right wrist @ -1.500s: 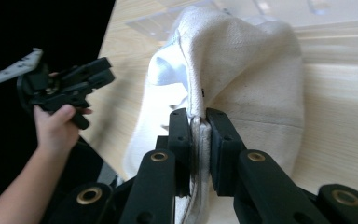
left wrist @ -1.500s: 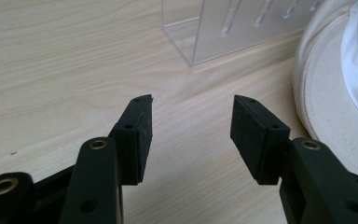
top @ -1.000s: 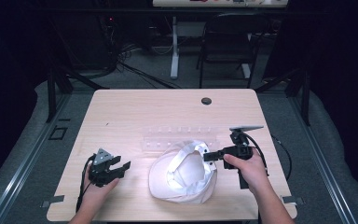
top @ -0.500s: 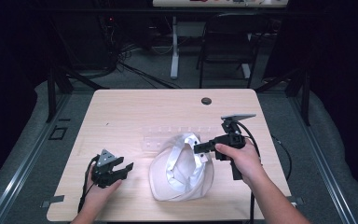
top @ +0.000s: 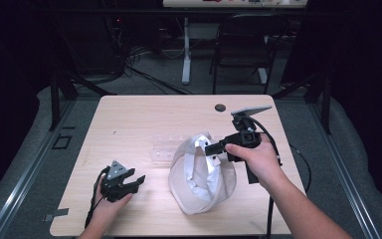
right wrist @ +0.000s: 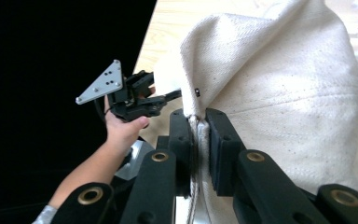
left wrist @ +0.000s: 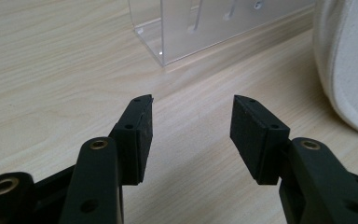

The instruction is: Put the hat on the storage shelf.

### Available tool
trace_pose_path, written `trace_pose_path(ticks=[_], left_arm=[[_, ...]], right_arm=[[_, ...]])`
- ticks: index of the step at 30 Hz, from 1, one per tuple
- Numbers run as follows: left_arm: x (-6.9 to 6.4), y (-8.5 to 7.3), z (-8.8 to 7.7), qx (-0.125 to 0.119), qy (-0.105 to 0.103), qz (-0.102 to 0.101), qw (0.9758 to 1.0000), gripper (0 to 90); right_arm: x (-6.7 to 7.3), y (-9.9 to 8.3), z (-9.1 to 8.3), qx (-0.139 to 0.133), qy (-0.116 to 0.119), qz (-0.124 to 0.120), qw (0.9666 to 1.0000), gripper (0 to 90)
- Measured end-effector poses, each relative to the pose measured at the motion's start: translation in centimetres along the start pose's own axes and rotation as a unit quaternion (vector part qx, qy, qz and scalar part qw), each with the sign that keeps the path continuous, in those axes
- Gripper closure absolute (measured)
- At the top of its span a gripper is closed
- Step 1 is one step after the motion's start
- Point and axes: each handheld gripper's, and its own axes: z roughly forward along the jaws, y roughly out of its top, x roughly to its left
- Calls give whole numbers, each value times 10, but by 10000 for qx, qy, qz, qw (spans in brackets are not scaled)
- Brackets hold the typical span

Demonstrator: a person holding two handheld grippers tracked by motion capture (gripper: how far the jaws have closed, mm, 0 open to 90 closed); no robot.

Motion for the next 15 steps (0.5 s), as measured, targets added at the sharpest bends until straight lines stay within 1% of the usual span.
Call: trace_pose_path(ticks=[5,6,8,10,11,13,15], left_arm=[[-2,0,1,-11,0,13,10000,494],[-2,0,1,14,-4,57,10000,494],[-3,0,1,11,-14,31,10000,493],[-3,0,1,25,-5,64,10000,493],[-3,0,1,25,-5,64,10000,493],[-4,0,2,24,-1,57,10000,493],[-3,0,2,27,-9,72,10000,493]], right_arm=[[8,3,-14,-15,-348,-93,9993,816],[10,4,-16,-16,-427,-108,9990,816],[12,6,-21,-39,-573,-137,9983,816],[14,7,-25,-46,-704,-160,9974,816],[14,7,-25,-46,-704,-160,9974,816],[16,10,-31,-44,-840,-173,9963,816],[17,11,-32,-42,-876,-195,9960,816]])
